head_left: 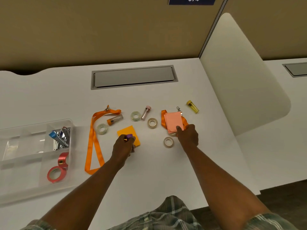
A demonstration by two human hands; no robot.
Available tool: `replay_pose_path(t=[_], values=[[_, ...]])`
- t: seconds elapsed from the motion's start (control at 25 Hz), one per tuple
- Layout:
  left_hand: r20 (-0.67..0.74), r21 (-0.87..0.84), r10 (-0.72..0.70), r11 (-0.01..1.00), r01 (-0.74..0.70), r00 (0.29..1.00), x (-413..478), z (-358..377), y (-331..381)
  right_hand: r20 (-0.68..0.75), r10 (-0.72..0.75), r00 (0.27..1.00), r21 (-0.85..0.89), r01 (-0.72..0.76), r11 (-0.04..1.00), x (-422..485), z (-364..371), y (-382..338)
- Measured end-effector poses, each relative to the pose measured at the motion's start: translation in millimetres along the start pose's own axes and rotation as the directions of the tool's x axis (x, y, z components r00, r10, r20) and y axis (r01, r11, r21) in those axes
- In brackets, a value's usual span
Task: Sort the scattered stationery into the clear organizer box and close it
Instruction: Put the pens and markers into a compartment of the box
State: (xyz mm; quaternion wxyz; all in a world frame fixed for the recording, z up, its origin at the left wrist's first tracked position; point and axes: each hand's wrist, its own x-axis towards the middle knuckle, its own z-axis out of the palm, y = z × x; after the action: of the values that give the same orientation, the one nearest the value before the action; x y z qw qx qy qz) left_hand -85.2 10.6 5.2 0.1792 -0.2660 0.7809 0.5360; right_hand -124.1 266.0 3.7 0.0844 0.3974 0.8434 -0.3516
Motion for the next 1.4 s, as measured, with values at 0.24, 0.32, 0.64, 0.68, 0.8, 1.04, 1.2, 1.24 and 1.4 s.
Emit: replay_pose_path(t=[0.24,0.32,0.64,0.68,0.8,1.04,1.2,1.24,1.4], values=[[-0.002,0.017,0.002,1.000,-0.002,1.000,7,4,6,0.043,0.019,0.999,0.278,-0.030,0.960,13,5,-5],[-0.002,0.009,-0.004,1.000,0.004,1.000,10,3,8,0.099,0.029,0.995,0.418,-0.069,0.906,1,8,-8],[0.011,-0.007,-0.024,1.000,0.024,1.000,17,6,15,0.205,-0.179,0.962,0.217,0.134,0.967,-37,16,24],[0.011,-0.009,-0.027,1.000,0.027,1.000,17,6,15,0.103,-0.262,0.960,0.075,0.255,0.964,-31,13,26],[0.011,-0.018,-0.031,0.999,0.032,0.999,18,8,17,-0.112,-0.420,0.900,-0.118,0.408,0.905,0,-3,17],[0.002,-0.030,-0.016,0.999,0.016,1.000,19,5,19,0.002,-0.485,0.874,-0.448,0.435,0.781,84,-30,-18],[-0.007,-0.035,-0.021,0.999,0.021,1.000,20,-3,17,0.180,-0.512,0.840,-0.559,0.516,0.650,106,-27,-29],[-0.009,-0.031,-0.028,0.999,0.027,1.000,21,-4,16,0.191,-0.514,0.836,-0.577,0.519,0.630,107,-25,-30],[-0.007,-0.030,-0.023,0.999,0.022,1.000,19,-11,13,0.158,-0.547,0.822,-0.565,0.529,0.632,101,-22,-27]])
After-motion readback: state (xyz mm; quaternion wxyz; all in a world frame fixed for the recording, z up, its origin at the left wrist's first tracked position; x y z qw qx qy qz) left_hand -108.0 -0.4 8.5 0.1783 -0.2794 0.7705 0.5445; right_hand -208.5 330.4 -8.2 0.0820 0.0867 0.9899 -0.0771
